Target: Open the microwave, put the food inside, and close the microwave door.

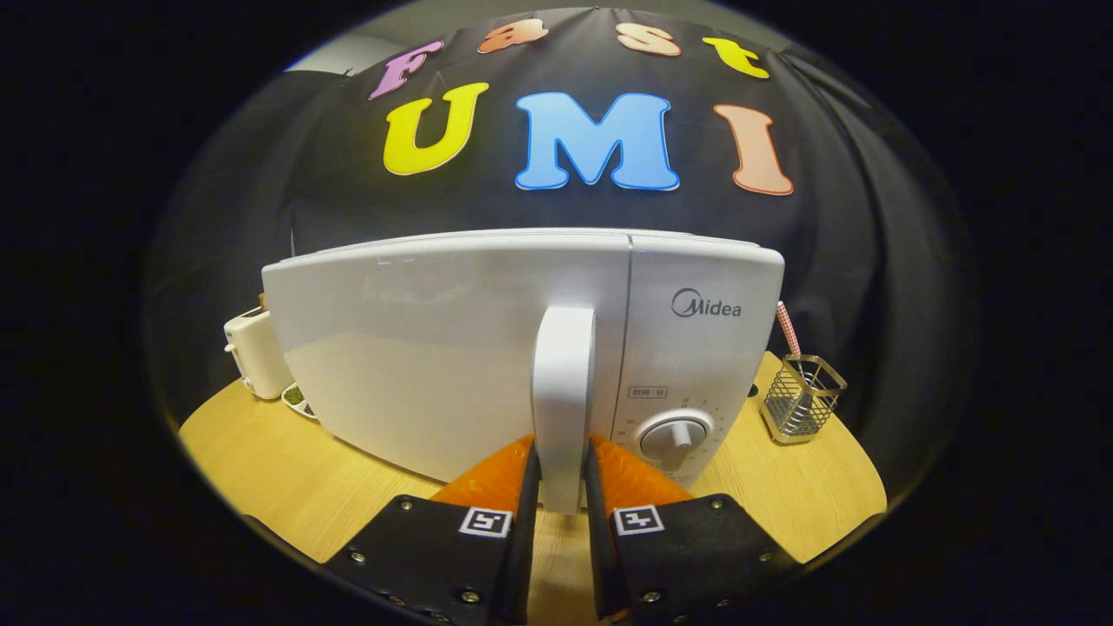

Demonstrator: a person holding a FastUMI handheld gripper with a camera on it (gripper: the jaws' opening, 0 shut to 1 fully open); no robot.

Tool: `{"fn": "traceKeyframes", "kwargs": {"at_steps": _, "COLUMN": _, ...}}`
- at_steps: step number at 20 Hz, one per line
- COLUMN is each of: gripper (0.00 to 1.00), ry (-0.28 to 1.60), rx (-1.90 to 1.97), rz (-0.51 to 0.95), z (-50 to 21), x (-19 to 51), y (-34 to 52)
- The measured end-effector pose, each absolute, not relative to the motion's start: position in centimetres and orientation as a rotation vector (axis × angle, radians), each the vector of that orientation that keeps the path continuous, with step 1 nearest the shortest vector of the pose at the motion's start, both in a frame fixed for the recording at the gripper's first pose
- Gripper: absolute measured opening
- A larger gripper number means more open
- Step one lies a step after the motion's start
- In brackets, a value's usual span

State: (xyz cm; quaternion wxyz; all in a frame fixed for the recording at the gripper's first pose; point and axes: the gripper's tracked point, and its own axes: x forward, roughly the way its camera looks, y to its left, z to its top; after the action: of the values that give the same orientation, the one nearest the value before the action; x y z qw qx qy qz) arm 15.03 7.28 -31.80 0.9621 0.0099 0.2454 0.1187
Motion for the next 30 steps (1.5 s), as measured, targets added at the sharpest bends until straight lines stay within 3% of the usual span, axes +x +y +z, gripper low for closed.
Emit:
{"fn": "traceKeyframes", "kwargs": {"at_steps": 2, "gripper": 0.24, "ry": 0.518, "rx": 0.024, "rz": 0.253, "z": -31.88, "x": 15.1, "y": 7.28}}
{"fn": "traceKeyframes", "kwargs": {"at_steps": 3, "gripper": 0.14, "ry": 0.523, "rx": 0.027, "rz": 0.248, "z": -32.0, "x": 14.93, "y": 7.46}}
{"fn": "traceKeyframes", "kwargs": {"at_steps": 6, "gripper": 0.06, "ry": 0.529, "rx": 0.012, "rz": 0.245, "z": -31.84, "x": 15.02, "y": 7.34}}
{"fn": "traceKeyframes", "kwargs": {"at_steps": 30, "gripper": 0.06, "ry": 0.599, "rx": -0.107, "rz": 0.239, "z": -31.67, "x": 14.78, "y": 7.48}}
